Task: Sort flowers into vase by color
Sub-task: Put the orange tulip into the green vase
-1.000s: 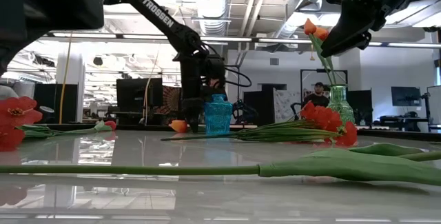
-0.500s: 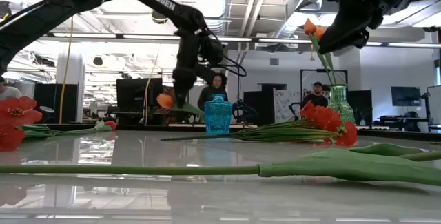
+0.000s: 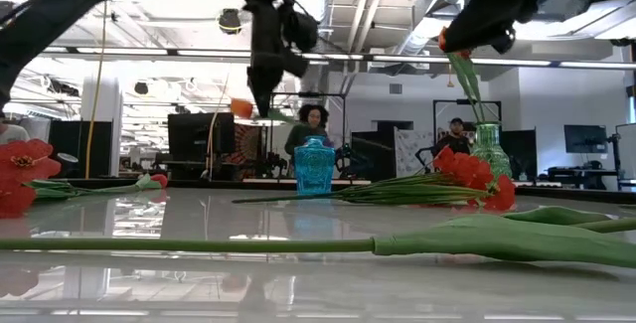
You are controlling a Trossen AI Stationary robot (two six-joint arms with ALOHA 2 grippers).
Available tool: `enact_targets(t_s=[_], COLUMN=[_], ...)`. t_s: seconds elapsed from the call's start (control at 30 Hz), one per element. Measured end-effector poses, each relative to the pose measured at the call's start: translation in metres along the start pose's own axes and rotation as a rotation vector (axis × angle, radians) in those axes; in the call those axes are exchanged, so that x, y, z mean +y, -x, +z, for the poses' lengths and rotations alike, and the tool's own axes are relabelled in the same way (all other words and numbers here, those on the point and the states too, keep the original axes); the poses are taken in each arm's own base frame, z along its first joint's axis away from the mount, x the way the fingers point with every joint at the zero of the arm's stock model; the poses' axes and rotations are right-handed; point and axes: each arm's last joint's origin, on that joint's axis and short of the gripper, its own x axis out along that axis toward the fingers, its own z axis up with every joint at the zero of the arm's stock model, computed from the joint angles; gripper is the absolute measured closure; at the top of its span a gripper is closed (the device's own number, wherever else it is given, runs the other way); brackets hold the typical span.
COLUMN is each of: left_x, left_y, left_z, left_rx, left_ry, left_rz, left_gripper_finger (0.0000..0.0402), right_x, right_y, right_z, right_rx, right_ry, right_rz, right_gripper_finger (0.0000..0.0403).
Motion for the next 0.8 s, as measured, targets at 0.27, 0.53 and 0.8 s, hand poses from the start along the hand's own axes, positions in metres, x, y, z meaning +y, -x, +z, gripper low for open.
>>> enact_targets(t_s=[0.27,0.53,0.8], left_x=[-0.038,-0.082,-0.114], left_y=[0.06,0.098,0.13], left_z=[-0.023,-0.04,-0.061], left_rx=[-0.1,-0.162,-0.262], left_ry=[0.012,0.02,0.037], left_rz=[-0.012,0.059,0.079], left_gripper_finger=[0.0397,0.0397,0.0398], right_x=[0.012,0.036,0.062], right_y=[0.009,-0.007,-0.045], right_z=[0.042,0.091,0.138], right_rx=[-0.102,-0.137,-0.064], right_ry=[0.227,0.7,0.977], right_rz=[-0.019,-0.219,-0.502], right_gripper_finger=[0.0236,0.0236,0.0236])
